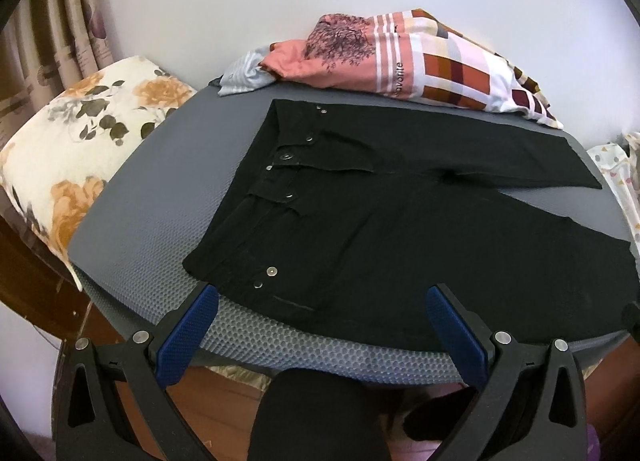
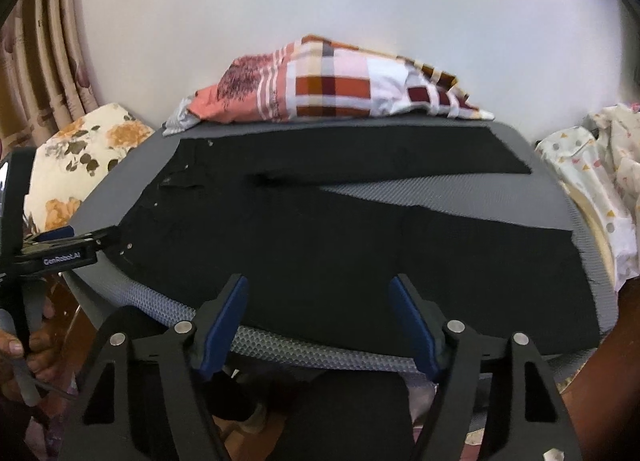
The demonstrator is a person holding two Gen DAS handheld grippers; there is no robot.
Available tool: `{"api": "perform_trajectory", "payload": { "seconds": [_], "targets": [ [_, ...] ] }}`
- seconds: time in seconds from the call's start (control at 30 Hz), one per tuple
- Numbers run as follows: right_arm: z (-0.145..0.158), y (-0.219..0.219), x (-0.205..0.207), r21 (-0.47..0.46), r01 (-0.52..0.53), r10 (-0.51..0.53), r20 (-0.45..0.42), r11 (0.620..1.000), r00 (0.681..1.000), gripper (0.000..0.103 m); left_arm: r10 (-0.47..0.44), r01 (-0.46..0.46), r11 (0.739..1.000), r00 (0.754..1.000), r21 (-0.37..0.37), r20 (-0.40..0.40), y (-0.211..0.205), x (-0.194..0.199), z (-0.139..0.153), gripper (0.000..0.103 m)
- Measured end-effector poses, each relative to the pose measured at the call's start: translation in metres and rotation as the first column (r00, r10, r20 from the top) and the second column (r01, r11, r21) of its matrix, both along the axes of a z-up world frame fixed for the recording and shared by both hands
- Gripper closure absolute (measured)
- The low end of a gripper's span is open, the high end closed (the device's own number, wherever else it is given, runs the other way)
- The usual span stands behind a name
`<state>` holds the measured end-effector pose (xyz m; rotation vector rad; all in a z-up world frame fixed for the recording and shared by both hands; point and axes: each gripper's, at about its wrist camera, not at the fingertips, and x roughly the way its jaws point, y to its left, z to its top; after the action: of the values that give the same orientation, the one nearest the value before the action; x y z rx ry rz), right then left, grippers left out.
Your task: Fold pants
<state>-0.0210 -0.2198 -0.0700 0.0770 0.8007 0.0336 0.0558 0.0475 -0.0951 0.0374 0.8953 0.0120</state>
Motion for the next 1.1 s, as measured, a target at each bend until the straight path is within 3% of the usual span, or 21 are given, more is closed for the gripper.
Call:
{"api": "perform_trajectory", "payload": {
  "seconds": [0.33,0.43,1.1],
  "targets": [
    [0.013,0.012,0.018,-0.052,-0.035,0.036,0.004,0.998,0.999,0.036,-0.007,0.007,1.000,0.999,-0.002,-0.032,0.000,0.003,-0.006,0.000],
    [0.009,0.014,0.019,-0.026,-0.034,0.034,-0.009,0.999,0.999,0.036,-0.005,0.004,1.000,0.999,-0.013,-0.036,0.002,0.003,-0.005,0.000],
    [0.034,0.034,-0.009,-0.004,-0.079,0.079,0.077,0.997,0.994,0.036,0.019,-0.022,0.999,0.998,0.045,0.068,-0.004,-0.012,0.016,0.000]
  ]
}}
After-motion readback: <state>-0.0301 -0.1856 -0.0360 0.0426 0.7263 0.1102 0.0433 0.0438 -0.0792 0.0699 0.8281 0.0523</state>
